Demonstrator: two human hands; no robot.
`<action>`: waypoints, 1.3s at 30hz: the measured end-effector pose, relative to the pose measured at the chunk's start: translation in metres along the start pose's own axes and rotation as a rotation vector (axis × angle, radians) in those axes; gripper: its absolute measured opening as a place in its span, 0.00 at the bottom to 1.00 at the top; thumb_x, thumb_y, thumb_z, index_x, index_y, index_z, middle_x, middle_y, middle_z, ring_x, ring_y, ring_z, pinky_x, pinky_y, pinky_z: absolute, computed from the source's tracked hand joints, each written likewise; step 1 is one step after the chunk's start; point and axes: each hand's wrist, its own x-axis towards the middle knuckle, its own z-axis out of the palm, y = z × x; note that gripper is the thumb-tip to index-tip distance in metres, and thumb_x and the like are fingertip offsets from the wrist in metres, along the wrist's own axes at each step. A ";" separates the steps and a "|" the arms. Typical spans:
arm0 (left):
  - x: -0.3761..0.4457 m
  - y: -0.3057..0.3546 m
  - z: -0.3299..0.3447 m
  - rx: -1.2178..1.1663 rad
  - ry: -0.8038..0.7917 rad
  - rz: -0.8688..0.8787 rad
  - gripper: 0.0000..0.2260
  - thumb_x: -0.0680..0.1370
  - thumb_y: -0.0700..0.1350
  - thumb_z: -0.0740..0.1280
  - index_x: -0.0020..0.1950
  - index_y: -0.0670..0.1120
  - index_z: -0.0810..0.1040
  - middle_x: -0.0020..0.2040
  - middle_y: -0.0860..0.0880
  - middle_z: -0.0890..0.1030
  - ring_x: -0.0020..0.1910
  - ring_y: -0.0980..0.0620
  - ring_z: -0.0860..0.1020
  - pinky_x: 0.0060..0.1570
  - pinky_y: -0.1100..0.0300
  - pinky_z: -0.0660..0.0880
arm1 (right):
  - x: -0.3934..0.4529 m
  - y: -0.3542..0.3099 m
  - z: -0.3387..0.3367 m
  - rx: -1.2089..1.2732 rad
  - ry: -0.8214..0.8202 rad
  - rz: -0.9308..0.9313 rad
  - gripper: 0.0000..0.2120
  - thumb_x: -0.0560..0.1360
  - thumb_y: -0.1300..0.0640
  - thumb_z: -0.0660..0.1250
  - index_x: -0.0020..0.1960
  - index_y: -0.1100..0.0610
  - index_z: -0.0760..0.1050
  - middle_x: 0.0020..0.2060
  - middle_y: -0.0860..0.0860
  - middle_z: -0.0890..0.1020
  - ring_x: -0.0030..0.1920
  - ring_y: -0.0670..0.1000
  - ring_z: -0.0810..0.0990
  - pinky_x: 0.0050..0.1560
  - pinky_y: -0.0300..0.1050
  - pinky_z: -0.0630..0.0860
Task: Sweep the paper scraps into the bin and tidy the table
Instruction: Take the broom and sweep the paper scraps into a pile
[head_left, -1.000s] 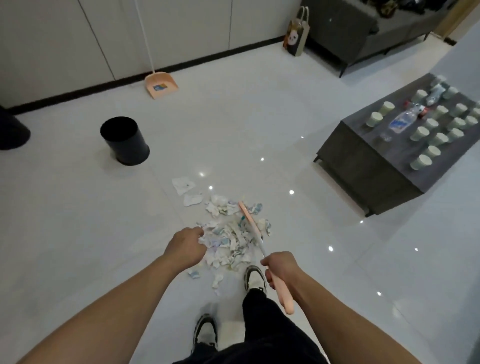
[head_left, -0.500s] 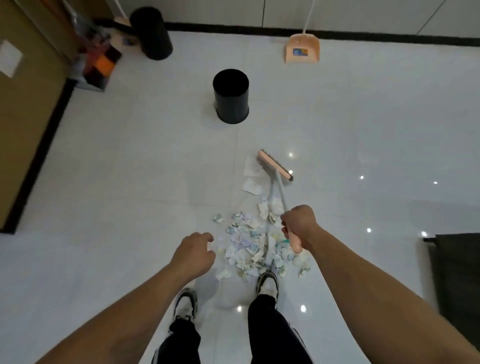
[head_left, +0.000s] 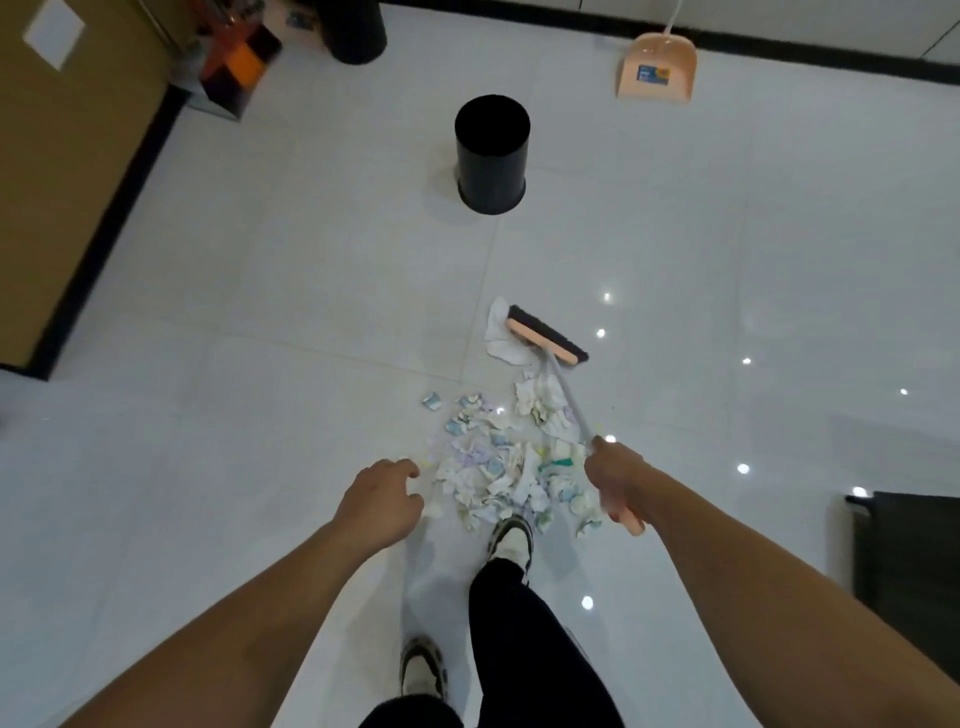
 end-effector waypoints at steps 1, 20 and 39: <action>-0.005 -0.002 0.002 0.003 0.005 0.004 0.19 0.76 0.48 0.63 0.67 0.51 0.73 0.61 0.49 0.75 0.60 0.49 0.73 0.51 0.59 0.68 | -0.008 0.004 -0.001 -0.060 -0.024 -0.020 0.20 0.78 0.64 0.52 0.69 0.59 0.65 0.36 0.56 0.70 0.27 0.53 0.69 0.21 0.40 0.67; -0.174 -0.091 0.060 -0.097 0.093 0.149 0.20 0.75 0.47 0.65 0.67 0.50 0.74 0.64 0.46 0.75 0.62 0.47 0.73 0.53 0.59 0.69 | -0.219 0.129 0.152 0.235 -0.002 0.051 0.07 0.74 0.66 0.56 0.51 0.62 0.69 0.31 0.55 0.68 0.25 0.50 0.64 0.26 0.38 0.60; -0.140 0.117 0.078 0.018 0.082 0.268 0.20 0.74 0.46 0.65 0.67 0.50 0.74 0.65 0.47 0.75 0.61 0.48 0.75 0.50 0.62 0.69 | -0.157 0.227 0.003 0.800 0.224 0.152 0.05 0.75 0.67 0.58 0.46 0.65 0.72 0.31 0.56 0.70 0.25 0.51 0.67 0.27 0.39 0.62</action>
